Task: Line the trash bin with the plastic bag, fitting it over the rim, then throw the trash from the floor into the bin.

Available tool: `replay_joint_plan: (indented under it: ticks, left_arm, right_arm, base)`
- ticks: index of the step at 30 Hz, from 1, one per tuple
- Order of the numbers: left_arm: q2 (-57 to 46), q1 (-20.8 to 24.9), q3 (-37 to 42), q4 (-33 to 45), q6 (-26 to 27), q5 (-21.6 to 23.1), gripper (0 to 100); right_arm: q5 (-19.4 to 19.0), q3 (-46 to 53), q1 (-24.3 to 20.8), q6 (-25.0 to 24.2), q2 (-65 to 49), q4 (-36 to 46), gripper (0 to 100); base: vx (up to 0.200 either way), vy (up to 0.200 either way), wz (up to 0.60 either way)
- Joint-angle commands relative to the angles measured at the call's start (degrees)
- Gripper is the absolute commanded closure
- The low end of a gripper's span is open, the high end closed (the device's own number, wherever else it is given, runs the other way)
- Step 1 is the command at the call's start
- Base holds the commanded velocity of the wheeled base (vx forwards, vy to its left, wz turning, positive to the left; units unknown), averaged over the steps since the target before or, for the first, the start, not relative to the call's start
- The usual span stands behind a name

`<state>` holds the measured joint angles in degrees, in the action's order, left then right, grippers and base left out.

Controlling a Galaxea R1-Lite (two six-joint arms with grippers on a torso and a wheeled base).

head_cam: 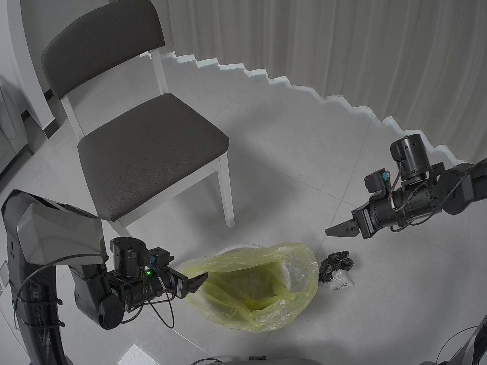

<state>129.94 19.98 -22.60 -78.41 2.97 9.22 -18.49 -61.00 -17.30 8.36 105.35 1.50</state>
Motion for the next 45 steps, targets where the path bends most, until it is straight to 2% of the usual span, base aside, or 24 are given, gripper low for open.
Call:
replay_joint_plan:
  ticks: [1,6,11,19,32,33,45]
  left_arm:
    - [-4.52,0.32,-7.72,11.61,9.59,4.76,0]
    - [-1.88,1.64,-18.0,19.52,11.62,4.67,0]
    - [3.48,3.13,-25.3,21.11,11.62,4.67,0]
    - [7.35,5.86,-26.71,21.72,11.62,4.58,0]
    - [12.27,5.16,-29.96,21.37,11.62,3.18,0]
    - [12.71,5.16,-30.22,21.11,11.62,3.26,100]
    - [13.23,4.98,-33.65,21.02,10.47,3.18,100]
  right_arm:
    - [-0.05,6.42,0.25,0.16,-10.87,-0.01,0]
    - [-0.05,9.41,0.34,0.6,-14.21,-0.01,0]
    - [-0.05,11.34,0.69,0.69,-15.7,-0.01,0]
    - [-0.05,12.93,0.95,0.69,-17.28,0.08,0]
    - [-0.05,14.16,1.13,0.78,-17.28,-0.18,0]
    - [-0.05,14.16,1.13,0.69,-17.28,-0.18,0]
    - [-0.05,13.63,1.21,0.78,-19.39,0.08,0]
  base:
    - [0.0,0.0,0.0]
    - [0.0,0.0,0.0]
    - [0.0,0.0,0.0]
    - [0.0,0.0,0.0]
    - [0.0,0.0,0.0]
    - [0.0,0.0,0.0]
    - [0.0,0.0,0.0]
